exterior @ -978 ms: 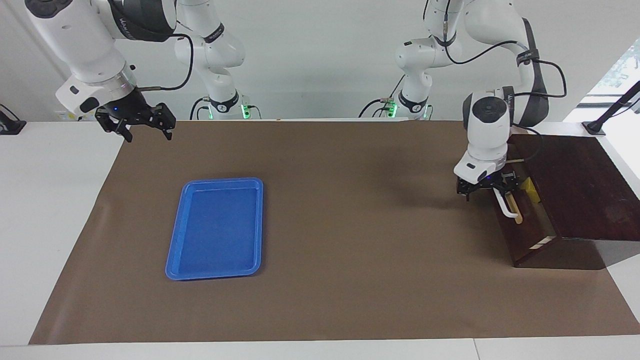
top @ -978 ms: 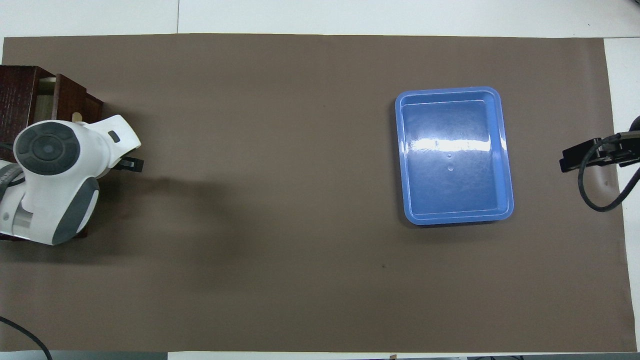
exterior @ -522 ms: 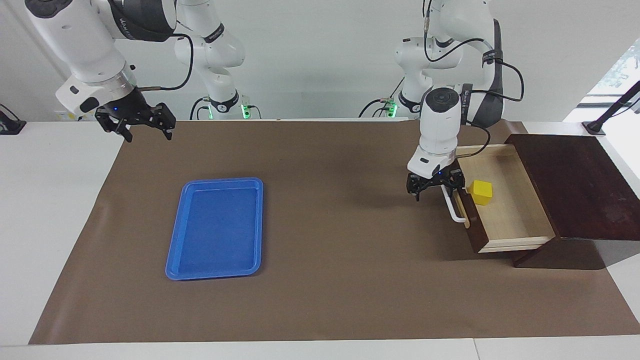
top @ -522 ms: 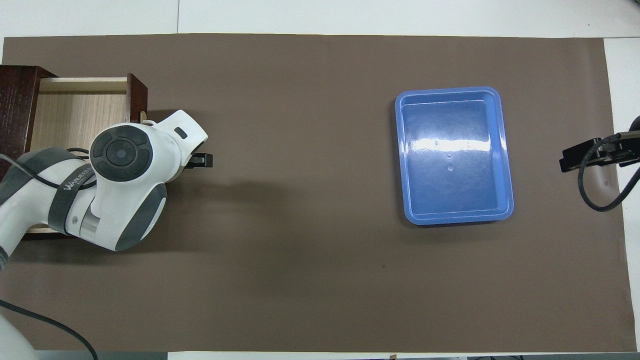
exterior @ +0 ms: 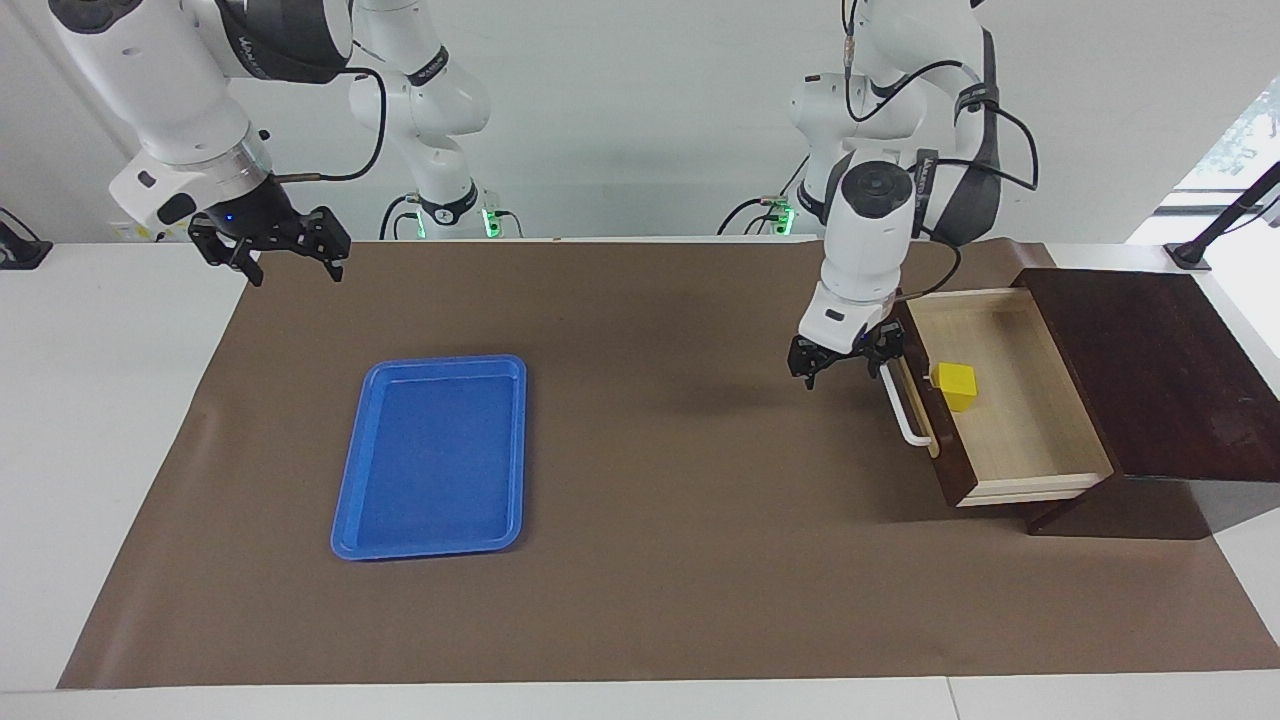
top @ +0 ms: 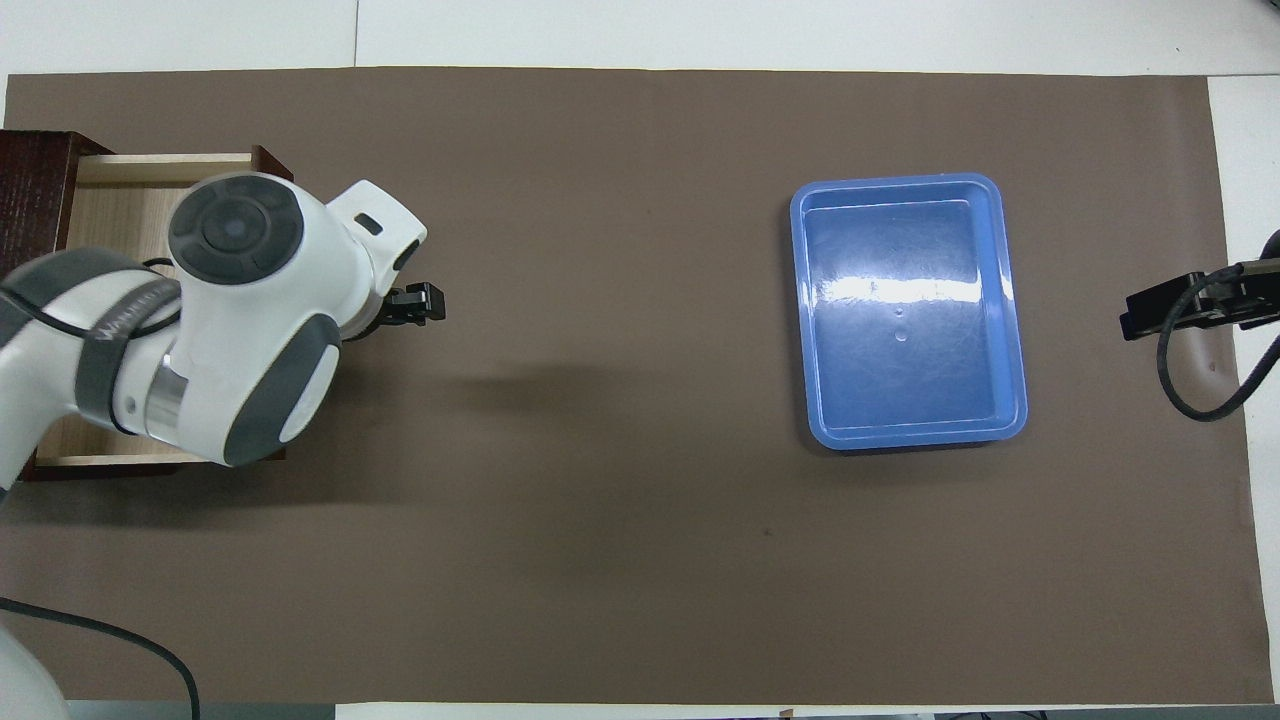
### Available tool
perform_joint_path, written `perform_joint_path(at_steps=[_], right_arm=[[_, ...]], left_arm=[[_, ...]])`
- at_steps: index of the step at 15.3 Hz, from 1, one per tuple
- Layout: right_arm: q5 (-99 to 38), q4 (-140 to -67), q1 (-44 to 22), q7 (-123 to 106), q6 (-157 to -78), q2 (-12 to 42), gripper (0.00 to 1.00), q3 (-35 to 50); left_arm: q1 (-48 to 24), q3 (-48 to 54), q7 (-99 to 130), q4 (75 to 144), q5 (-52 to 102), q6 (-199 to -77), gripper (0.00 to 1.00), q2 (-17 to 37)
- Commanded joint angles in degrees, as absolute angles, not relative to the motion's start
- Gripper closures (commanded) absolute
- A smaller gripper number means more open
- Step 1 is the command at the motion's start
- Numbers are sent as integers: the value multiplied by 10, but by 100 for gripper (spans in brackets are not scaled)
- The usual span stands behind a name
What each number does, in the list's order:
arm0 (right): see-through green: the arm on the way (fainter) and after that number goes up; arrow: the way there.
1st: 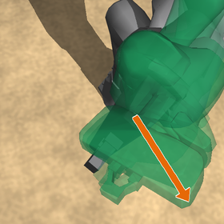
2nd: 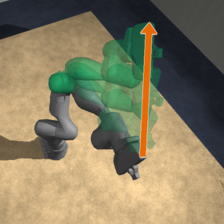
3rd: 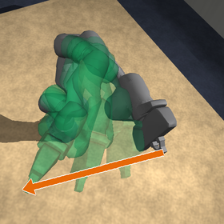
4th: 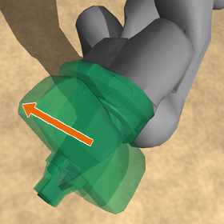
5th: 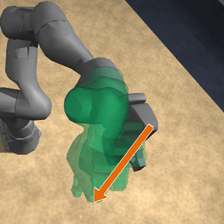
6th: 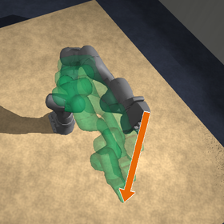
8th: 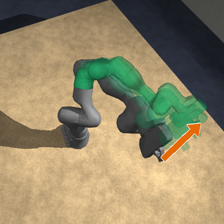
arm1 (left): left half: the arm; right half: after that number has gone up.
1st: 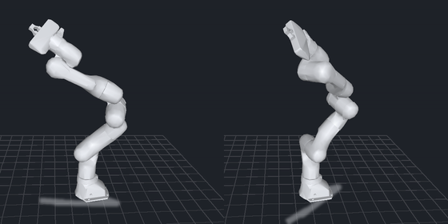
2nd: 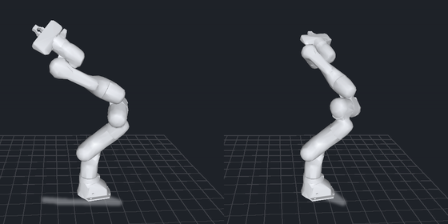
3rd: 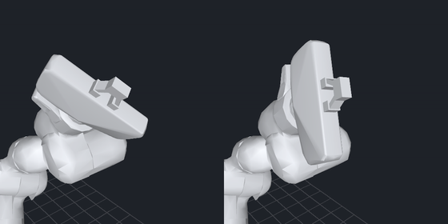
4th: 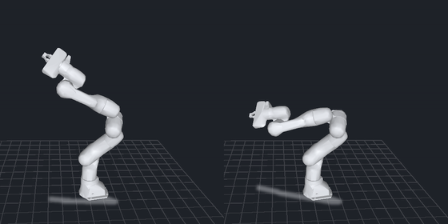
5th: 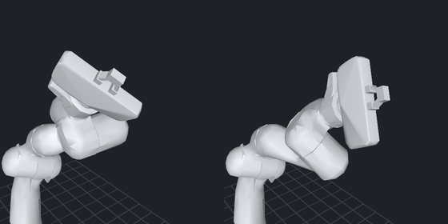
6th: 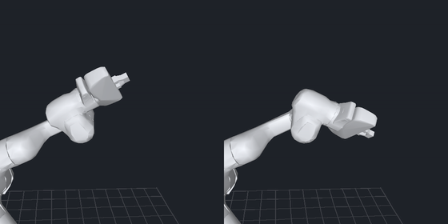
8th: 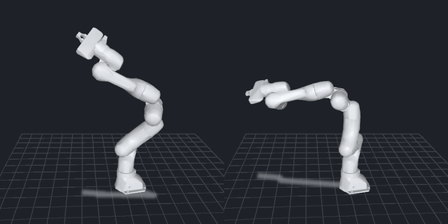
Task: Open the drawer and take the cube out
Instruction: 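Pull the drawer open toward the robot with the left gripper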
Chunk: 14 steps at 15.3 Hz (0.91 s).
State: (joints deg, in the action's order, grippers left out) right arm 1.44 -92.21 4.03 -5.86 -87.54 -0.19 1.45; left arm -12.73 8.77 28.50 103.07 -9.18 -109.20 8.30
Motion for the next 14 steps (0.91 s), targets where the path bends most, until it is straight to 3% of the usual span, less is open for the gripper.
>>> perform_joint_path(at_steps=[1,6,10,14], right_arm=[[6,-933,54,-51,-883,-10,0,20],[6,-934,53,-49,-882,-11,0,20],[6,-935,54,-49,-882,-11,0,20],[6,-939,53,-51,-882,-11,0,20]], left_arm=[[-84,87,296,879,-66,-979,0,140],[28,87,395,893,-43,-991,0,119],[65,85,595,1041,-43,-1148,0,69],[76,86,747,1074,-42,-1192,0,69]])
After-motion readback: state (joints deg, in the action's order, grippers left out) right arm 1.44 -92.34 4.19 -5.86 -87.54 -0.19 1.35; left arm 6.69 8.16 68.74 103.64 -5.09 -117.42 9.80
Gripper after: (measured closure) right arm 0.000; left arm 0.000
